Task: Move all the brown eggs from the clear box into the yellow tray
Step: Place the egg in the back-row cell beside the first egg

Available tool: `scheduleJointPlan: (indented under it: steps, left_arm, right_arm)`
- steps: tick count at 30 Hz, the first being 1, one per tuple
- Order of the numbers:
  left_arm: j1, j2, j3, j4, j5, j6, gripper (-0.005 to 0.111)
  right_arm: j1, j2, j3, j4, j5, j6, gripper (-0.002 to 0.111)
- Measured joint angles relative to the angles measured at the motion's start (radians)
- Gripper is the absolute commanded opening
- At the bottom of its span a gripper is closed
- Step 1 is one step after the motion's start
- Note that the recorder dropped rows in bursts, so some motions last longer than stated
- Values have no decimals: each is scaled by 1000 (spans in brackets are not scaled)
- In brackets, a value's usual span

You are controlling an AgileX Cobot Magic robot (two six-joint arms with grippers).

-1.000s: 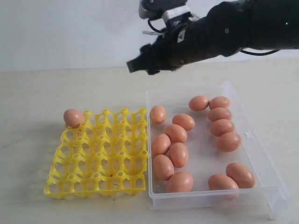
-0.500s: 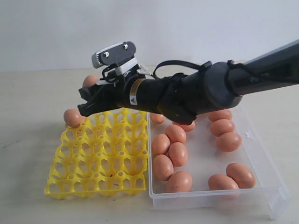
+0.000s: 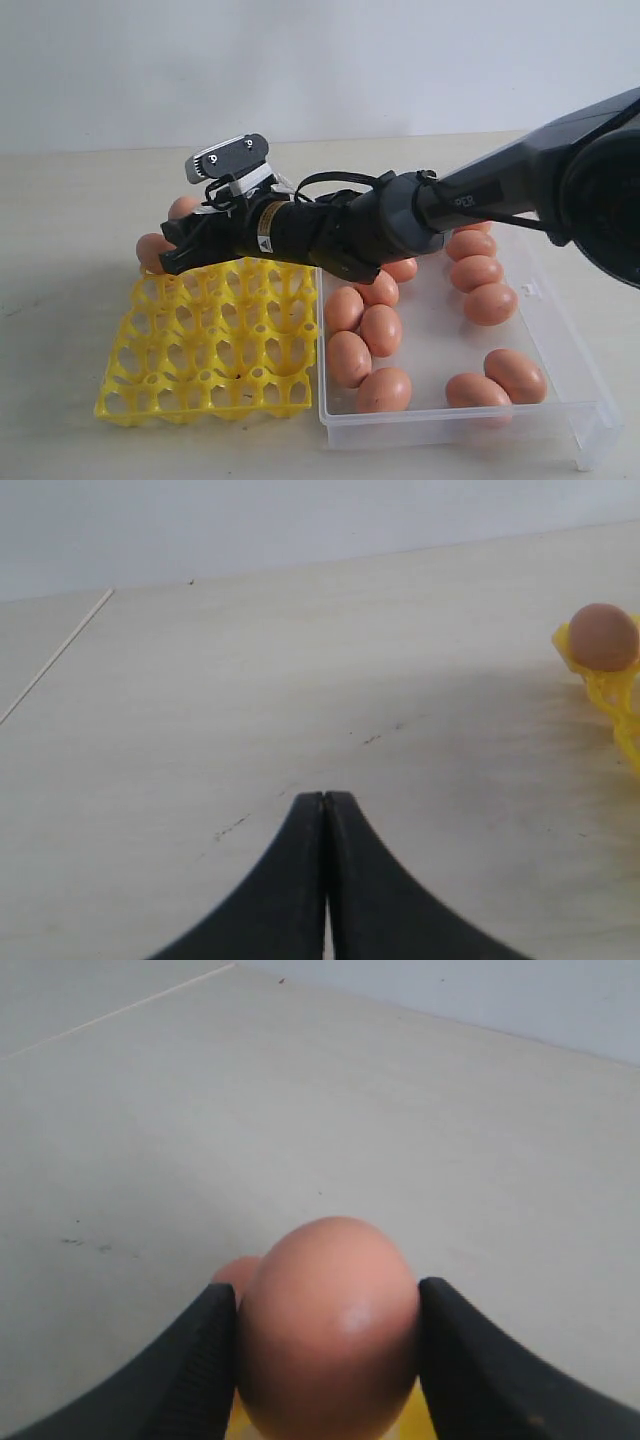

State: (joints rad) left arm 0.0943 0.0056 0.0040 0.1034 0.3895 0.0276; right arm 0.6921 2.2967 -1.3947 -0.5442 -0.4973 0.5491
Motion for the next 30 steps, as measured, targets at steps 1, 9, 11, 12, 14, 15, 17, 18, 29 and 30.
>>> scheduleJointPlan:
  steps: [1,9,11,12,14,15,17,18,29,30]
  left_arm:
    - [0,0,0,0,0,0,0]
    - [0,0,0,0,0,0,0]
    - [0,0,0,0,0,0,0]
    - [0,0,0,0,0,0,0]
    - [0,0,0,0,0,0,0]
    - [0,0,0,0,0,0,0]
    - [0,0,0,0,0,0,0]
    - [0,0,0,0,0,0,0]
    - [0,0,0,0,0,0,0]
    - [0,0,0,0,0,0,0]
  right_arm:
    - [-2,7,-5,-4,0,0,4]
    - [-10,43,-32,-11,39,4,49]
    - [-10,44,-32,-11,43,4,63]
    - [-10,44,-32,-11,43,4,68]
    - [-10,44,-34,-11,44,12,73]
    - [-10,44,-34,-11,49,15,74]
    - [-10,34,-34,-11,72,23,73]
    - [-10,25,-34,-11,89,27,72]
    - [-20,-364,-36,56,1021,-108,15]
    - [-28,-395,-36,87,1108,-146,15]
